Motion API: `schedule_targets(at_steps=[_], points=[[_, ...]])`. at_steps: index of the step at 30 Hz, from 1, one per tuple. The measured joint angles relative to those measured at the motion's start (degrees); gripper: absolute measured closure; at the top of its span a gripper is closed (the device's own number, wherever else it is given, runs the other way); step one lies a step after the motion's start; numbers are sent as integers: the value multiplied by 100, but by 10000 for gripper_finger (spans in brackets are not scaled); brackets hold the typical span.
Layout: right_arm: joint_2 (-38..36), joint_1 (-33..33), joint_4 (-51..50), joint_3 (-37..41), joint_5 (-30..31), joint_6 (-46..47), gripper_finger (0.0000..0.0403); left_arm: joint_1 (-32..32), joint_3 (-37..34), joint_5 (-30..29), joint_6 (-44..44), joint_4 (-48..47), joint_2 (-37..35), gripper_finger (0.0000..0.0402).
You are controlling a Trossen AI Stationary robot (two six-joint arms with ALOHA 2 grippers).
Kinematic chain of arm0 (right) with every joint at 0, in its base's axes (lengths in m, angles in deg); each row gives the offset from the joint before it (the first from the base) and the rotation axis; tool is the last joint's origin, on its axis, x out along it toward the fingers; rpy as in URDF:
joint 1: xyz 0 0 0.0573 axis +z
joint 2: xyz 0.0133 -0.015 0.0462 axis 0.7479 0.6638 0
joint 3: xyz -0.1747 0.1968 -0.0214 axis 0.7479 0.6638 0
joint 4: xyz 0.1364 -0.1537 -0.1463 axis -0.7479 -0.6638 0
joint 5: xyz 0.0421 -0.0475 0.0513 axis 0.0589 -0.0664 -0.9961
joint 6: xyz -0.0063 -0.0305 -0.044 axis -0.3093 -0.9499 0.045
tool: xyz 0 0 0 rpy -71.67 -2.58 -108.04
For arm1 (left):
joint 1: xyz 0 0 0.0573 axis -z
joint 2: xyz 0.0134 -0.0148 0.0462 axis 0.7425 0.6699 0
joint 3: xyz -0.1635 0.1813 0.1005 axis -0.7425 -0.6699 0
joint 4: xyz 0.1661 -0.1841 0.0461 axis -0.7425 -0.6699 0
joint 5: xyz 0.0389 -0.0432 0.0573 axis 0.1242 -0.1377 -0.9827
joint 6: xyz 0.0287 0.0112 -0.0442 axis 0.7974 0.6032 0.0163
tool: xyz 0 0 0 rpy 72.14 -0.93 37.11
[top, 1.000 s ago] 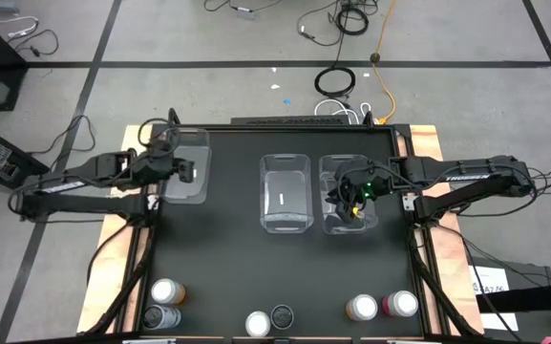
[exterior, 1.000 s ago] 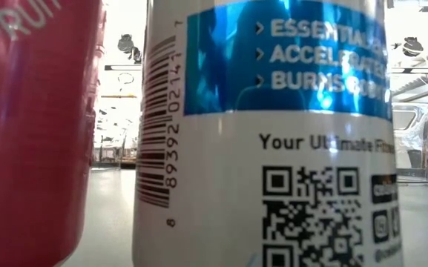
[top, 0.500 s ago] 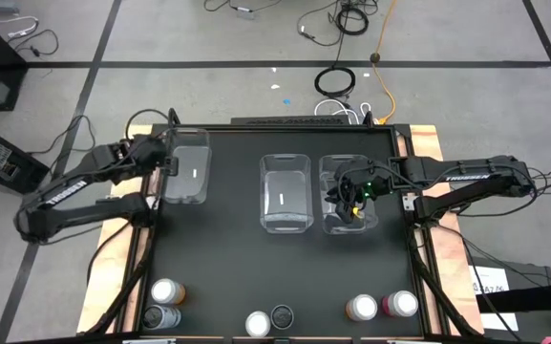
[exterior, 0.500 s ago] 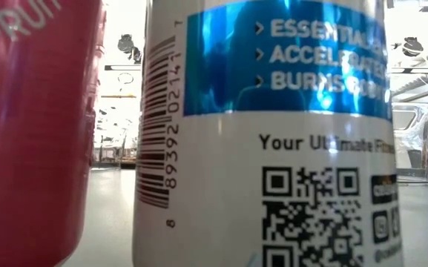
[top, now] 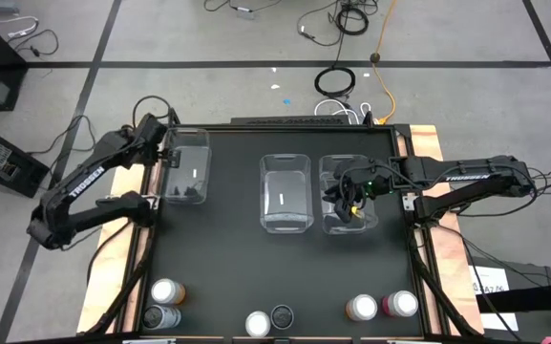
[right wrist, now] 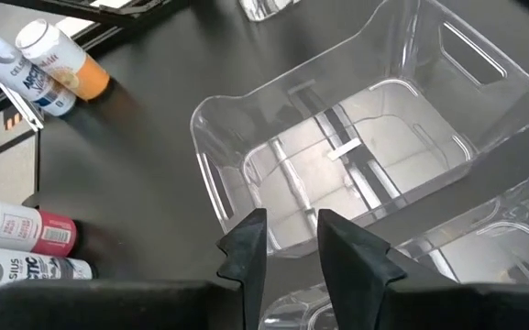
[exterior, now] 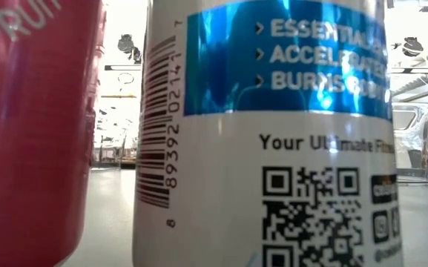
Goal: Sort soda cans
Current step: Move the left transparent bin into the middle left of the table
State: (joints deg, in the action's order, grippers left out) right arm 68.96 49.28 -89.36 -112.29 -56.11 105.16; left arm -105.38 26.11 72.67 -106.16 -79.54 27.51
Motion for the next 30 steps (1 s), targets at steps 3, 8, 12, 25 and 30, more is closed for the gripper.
schedule_targets(at_steps=[3, 8, 12, 25, 30], points=[[0, 0, 22, 0, 0, 0, 310, -243, -281, 181, 27, 244, 25, 127], [0, 0, 45, 0, 0, 22, 310, -552, -581, 520, 30, 566, 136, 127], [0, 0, 66, 0, 0, 23, 310, -684, -699, 520, 29, 848, 293, 128], [0, 0, 62, 0, -2, 79, 310, -738, -884, 623, -179, 949, 798, 302], [0, 0, 60, 0, -2, 65, 310, -725, -884, 735, -223, 962, 814, 387]])
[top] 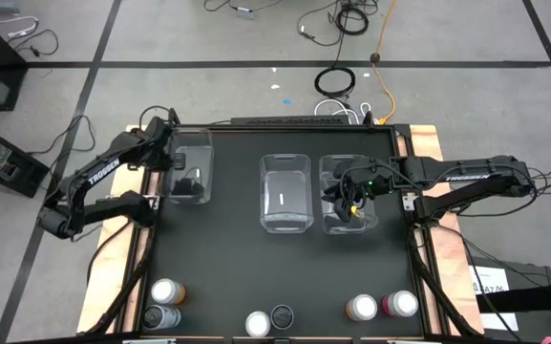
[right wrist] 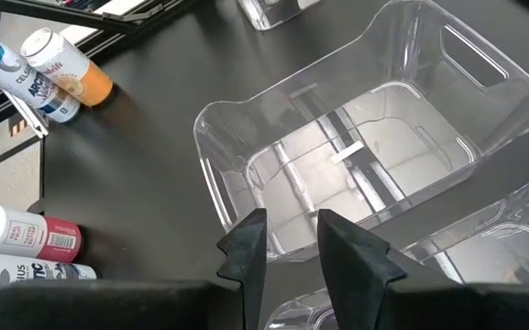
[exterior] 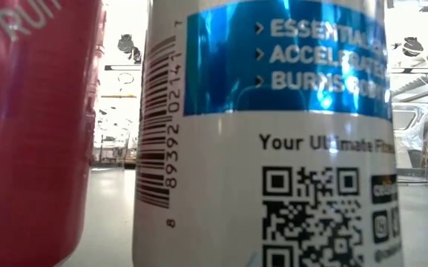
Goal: Sort soda cans
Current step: Move the left transparent bin into the middle left of the table
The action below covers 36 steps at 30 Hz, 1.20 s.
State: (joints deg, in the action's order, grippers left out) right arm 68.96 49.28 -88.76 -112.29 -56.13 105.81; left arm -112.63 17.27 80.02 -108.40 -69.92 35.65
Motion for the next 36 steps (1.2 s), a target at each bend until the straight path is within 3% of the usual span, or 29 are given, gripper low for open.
schedule_targets(at_steps=[8, 16, 28, 36], points=[[0, 0, -4, 0, -1, -73, 310, 661, -4, 499, -867, -287, -208, 394], [0, 0, -9, 0, -2, -195, 310, 2393, -4, 489, -2501, -347, -547, 395], [0, -1, -13, 0, -2, -431, 310, 4993, -4, -78, -5236, -30, -471, 396], [0, -2, -45, 0, -2, -561, 310, 5993, 16, -367, -6252, 393, 249, 396]])
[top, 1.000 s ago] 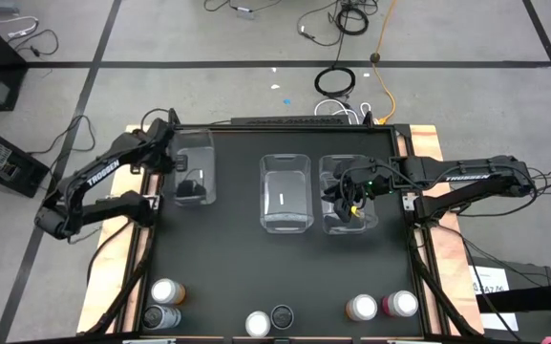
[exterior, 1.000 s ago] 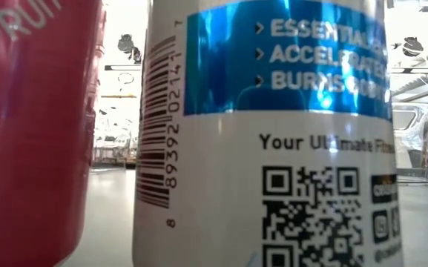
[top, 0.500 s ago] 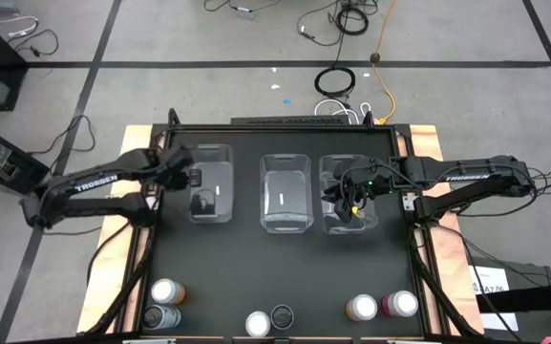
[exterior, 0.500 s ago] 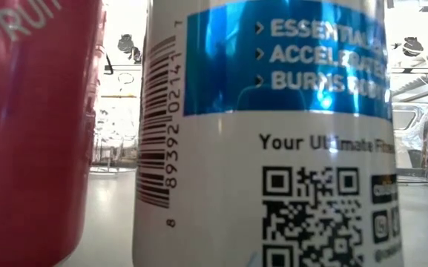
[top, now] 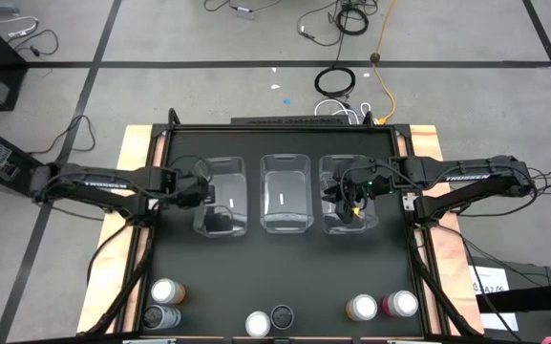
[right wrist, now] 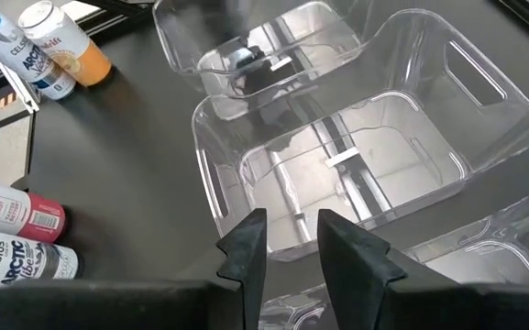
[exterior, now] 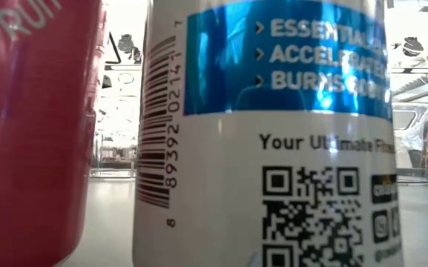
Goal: Sort soda cans
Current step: Move the left transparent bin into the middle left of the table
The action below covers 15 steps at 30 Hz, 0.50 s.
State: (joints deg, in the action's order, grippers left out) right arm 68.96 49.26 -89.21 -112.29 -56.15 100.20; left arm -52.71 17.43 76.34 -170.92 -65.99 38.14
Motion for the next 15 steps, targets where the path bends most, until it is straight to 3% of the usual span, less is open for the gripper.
schedule_targets(at_steps=[15], points=[[-2, 0, -315, 0, -27, -2, 310, 190, 191, -246, -188, 95, 326, 396]])
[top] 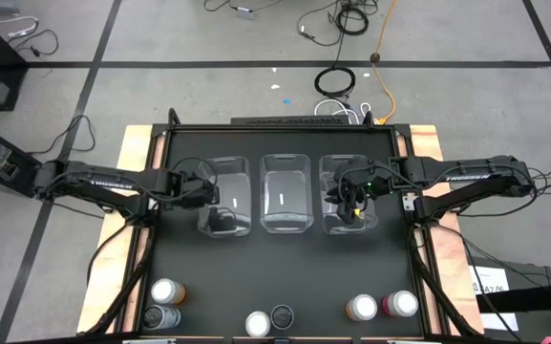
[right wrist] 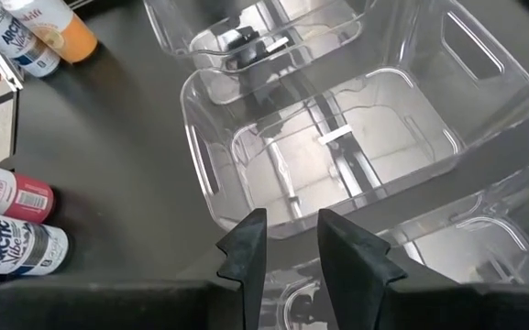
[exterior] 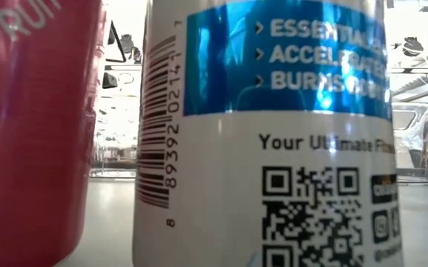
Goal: Sort soda cans
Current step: Move the left transparent bin into the middle left of the table, then put the right orange soda can into the center transparent bin
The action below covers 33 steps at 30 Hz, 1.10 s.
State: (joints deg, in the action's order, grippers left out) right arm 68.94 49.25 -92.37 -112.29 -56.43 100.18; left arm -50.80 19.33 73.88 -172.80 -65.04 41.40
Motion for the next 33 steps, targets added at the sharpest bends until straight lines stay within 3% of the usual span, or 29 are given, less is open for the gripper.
schedule_targets(at_steps=[15, 23, 33], points=[[2, 0, 4, 0, 3, 2, 310, -32, 12, -152, 185, 76, 79, 389], [1, 0, 4, 0, 3, 24, 310, -32, 10, -161, 185, 121, 83, 353], [0, 2, 4, 0, 3, 24, 310, -34, 10, -143, 285, 88, 58, 347]])
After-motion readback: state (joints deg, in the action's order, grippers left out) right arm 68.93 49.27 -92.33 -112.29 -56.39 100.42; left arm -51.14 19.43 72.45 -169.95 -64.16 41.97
